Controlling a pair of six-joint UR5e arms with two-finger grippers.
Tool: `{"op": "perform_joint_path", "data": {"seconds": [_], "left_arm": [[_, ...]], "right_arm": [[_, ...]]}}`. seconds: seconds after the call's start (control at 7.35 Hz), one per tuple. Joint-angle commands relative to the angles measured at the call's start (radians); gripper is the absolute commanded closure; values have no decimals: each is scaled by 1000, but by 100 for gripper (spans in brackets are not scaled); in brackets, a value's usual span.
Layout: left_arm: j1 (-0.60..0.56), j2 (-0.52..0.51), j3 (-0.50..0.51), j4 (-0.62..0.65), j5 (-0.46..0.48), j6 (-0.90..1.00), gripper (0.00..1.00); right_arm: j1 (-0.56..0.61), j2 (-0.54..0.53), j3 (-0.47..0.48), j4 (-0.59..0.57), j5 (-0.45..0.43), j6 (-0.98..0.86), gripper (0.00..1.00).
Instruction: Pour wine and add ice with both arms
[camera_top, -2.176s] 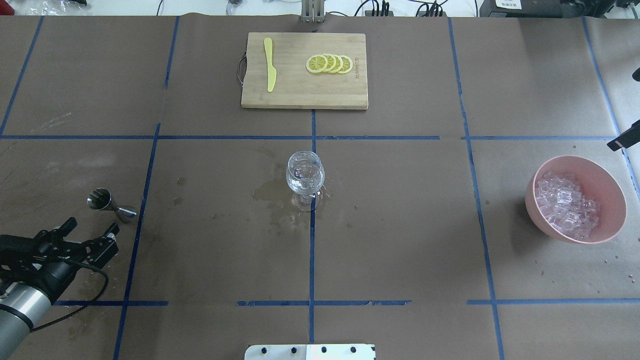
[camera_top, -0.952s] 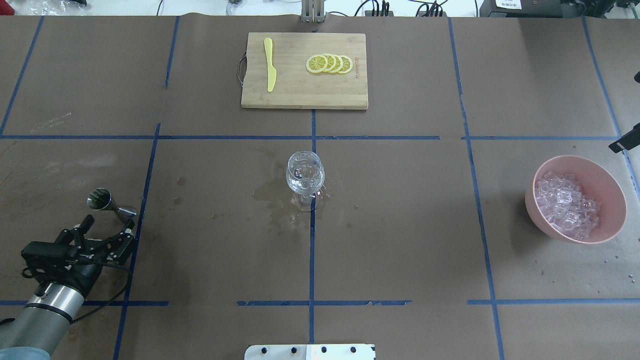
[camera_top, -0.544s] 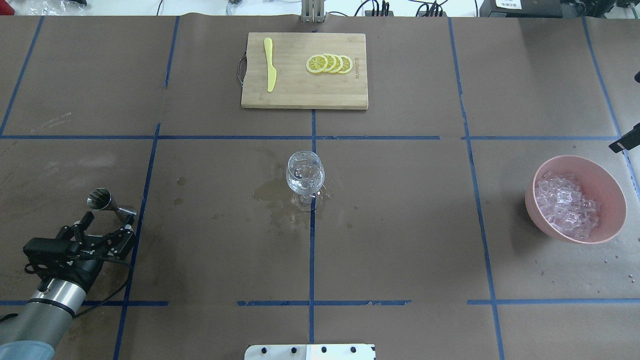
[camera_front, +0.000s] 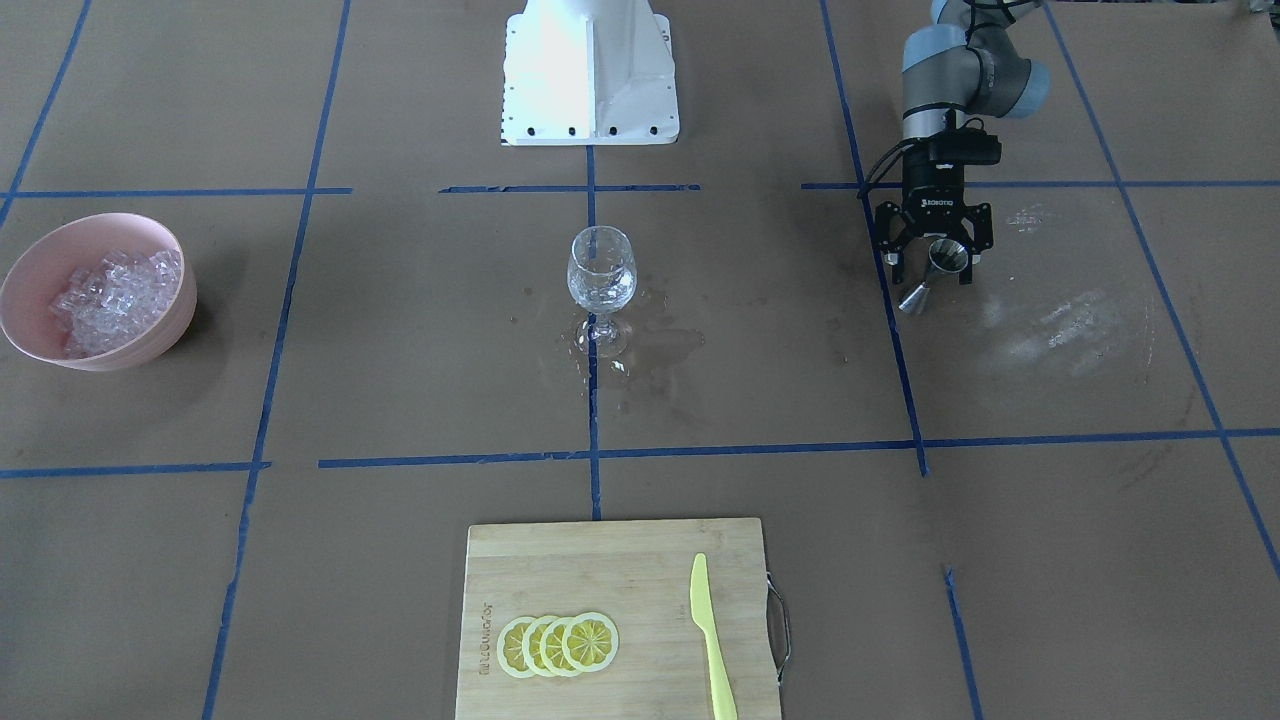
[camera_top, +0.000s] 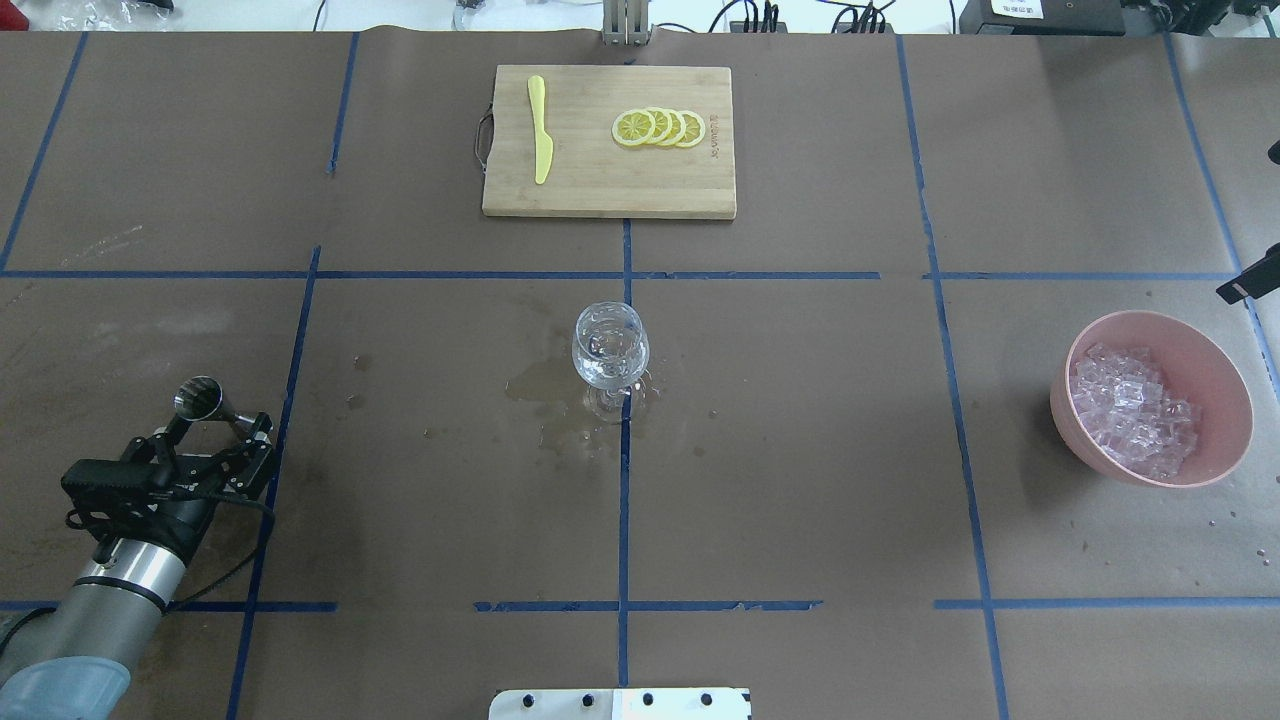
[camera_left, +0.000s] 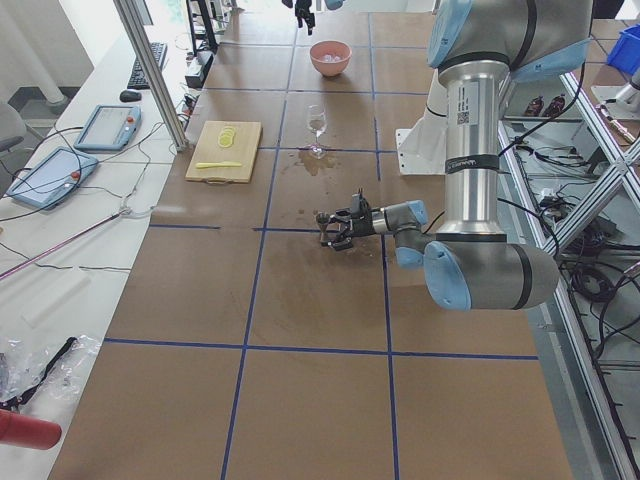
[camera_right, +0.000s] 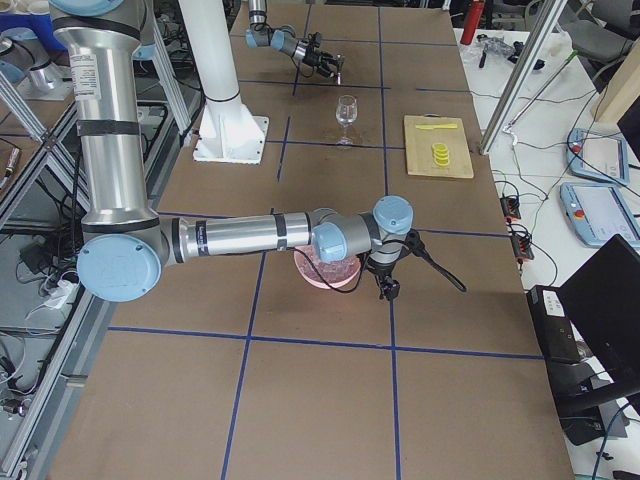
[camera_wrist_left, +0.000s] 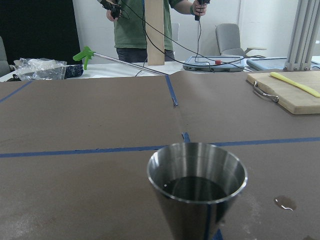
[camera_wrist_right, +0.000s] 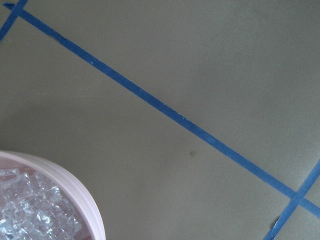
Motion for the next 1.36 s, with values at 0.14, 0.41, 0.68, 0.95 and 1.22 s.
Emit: {"op": "perform_joint_path", "data": {"seconds": [0.14,0.41,0.68,0.95,1.22], "left_arm": [[-3,-2,4,-1,-7,3,36],[-5,-3,4,-2,-7,4,52],[-17,-7,4,-4,-7,6,59],[-19,-10,4,-5,-7,7,57],[-20,-16,5,-5,-6,11,78]], "right_arm": [[0,0,1,1,0,-1,0],[0,0,-1,1,0,-1,0],[0,2,-1,1,-2,-1,0],[0,5,-2,1,-2,-1,0],[0,6,-2,1,-2,1,0]]}}
